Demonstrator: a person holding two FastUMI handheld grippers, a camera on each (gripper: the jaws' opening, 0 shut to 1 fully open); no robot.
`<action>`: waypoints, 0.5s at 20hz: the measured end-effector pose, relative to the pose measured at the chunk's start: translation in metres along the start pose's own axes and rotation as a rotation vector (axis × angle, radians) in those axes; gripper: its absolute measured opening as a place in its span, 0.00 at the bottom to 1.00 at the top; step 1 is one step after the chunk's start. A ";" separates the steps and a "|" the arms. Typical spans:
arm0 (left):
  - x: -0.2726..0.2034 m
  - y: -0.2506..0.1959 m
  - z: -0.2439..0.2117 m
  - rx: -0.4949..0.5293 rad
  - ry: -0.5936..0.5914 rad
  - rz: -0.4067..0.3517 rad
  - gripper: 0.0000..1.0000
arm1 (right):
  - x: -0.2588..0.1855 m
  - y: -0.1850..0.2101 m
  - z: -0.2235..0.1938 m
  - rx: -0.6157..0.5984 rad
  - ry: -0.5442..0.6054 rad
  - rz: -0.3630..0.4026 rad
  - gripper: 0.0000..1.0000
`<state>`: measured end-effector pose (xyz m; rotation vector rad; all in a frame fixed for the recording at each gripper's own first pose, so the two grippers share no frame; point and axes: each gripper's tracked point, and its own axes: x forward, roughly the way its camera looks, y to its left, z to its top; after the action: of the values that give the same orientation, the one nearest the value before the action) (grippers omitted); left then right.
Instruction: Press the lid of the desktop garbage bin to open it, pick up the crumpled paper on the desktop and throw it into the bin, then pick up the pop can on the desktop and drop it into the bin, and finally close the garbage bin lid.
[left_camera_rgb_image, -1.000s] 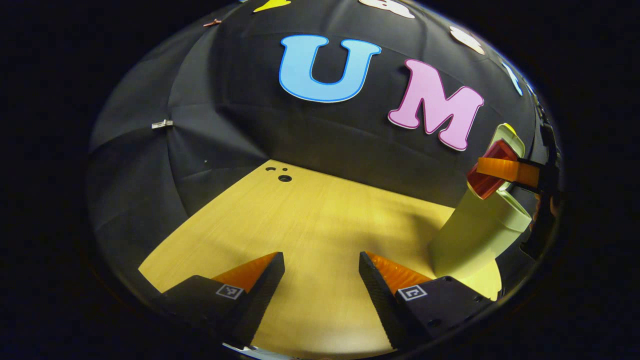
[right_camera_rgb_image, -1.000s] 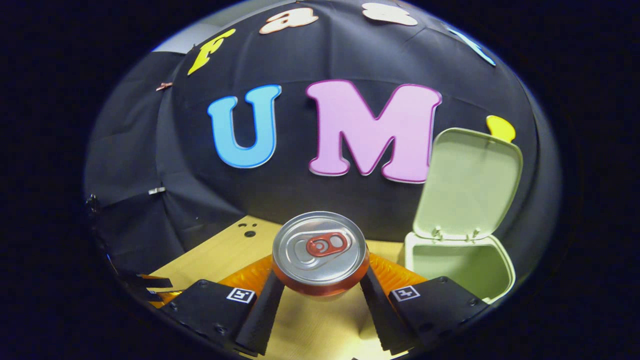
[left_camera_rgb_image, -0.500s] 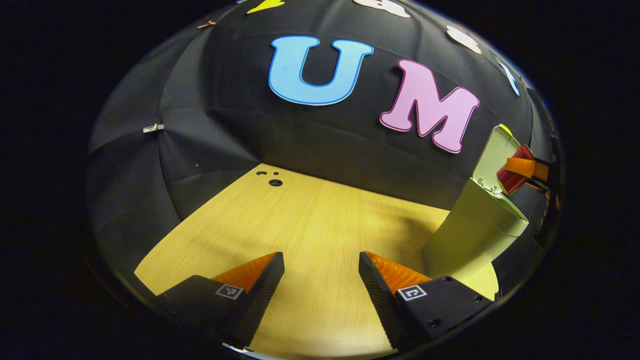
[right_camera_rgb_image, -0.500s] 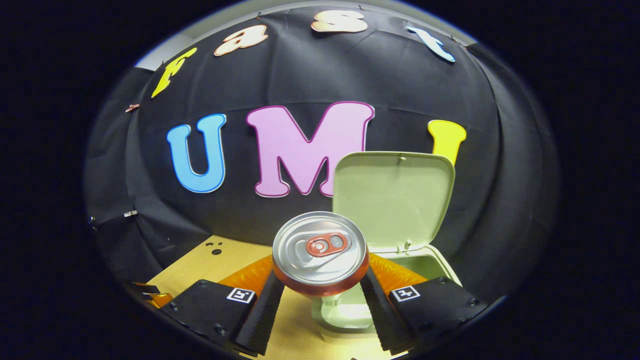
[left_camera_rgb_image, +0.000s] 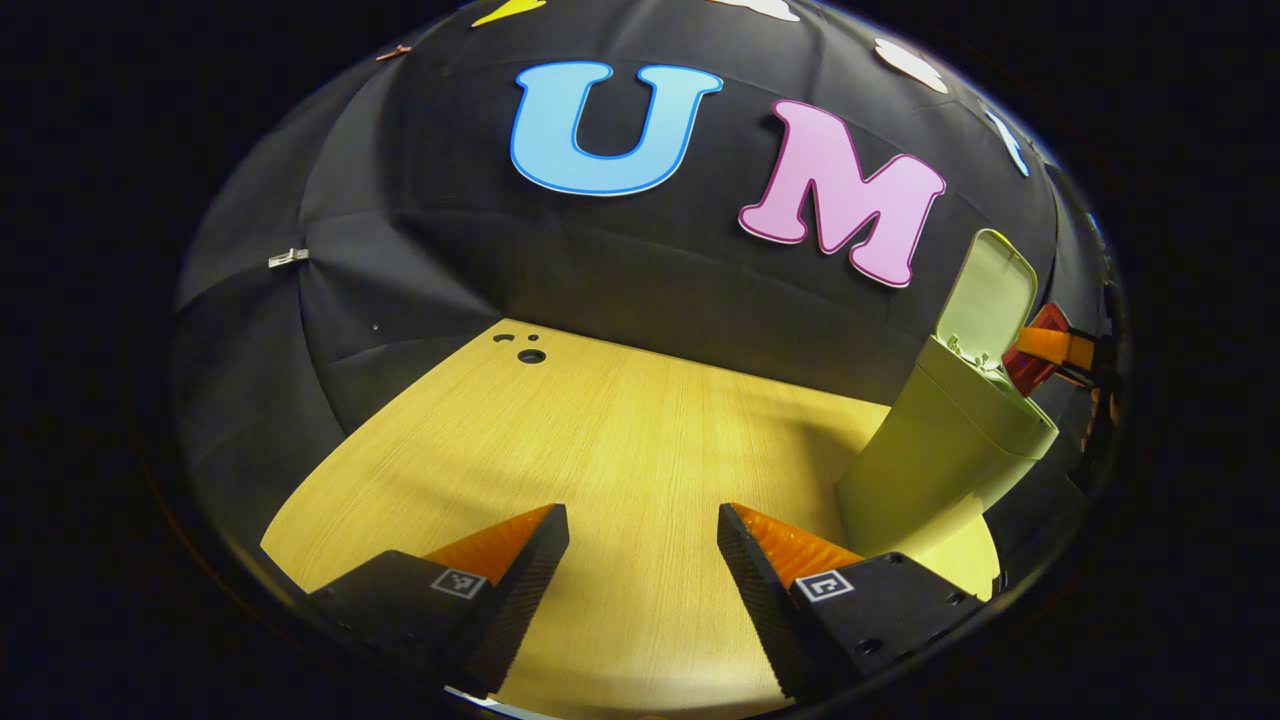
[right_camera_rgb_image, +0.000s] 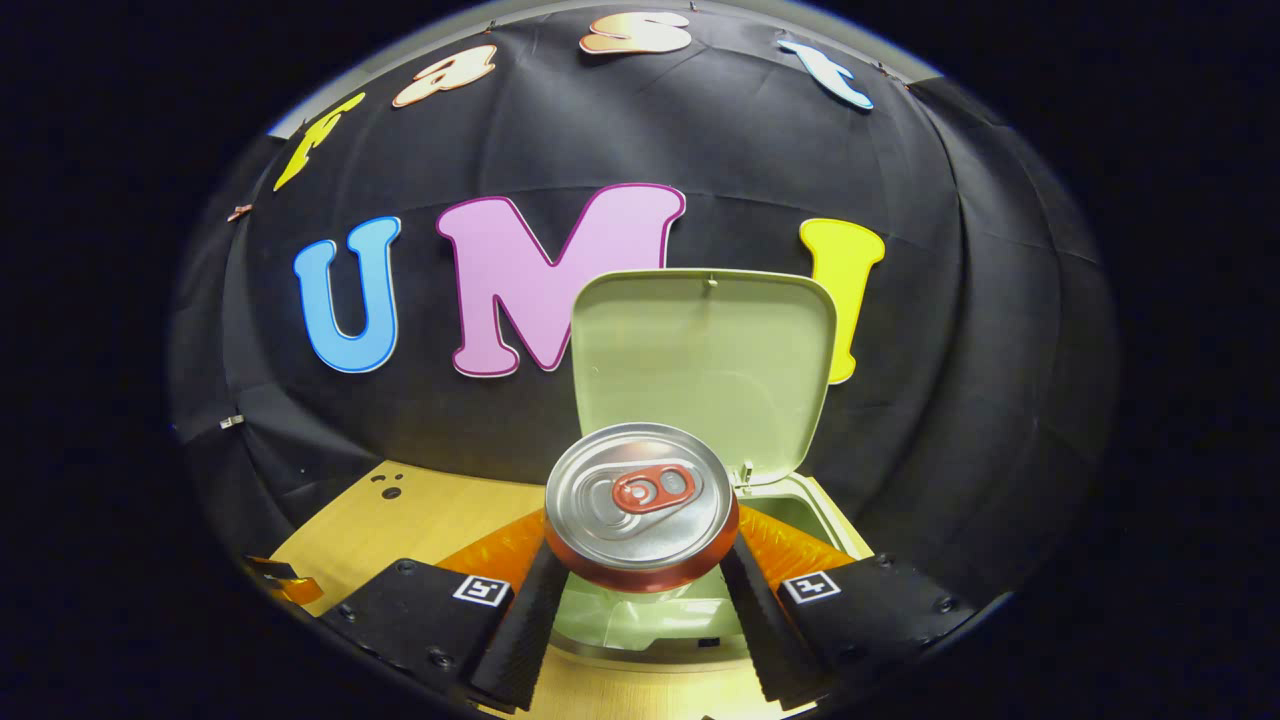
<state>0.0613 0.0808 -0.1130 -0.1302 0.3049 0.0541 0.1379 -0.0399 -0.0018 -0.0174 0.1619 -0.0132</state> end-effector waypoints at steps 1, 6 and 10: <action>0.001 -0.001 -0.003 0.004 0.007 -0.003 0.96 | 0.002 -0.003 -0.003 -0.003 0.006 -0.007 0.83; 0.003 0.004 -0.022 0.017 0.058 0.000 0.96 | 0.011 -0.011 -0.021 0.009 0.049 -0.029 0.83; 0.000 0.012 -0.036 0.028 0.091 0.007 0.96 | 0.008 -0.013 -0.026 0.013 0.065 -0.047 0.85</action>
<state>0.0495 0.0876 -0.1484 -0.1035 0.3969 0.0511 0.1418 -0.0533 -0.0286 -0.0078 0.2264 -0.0614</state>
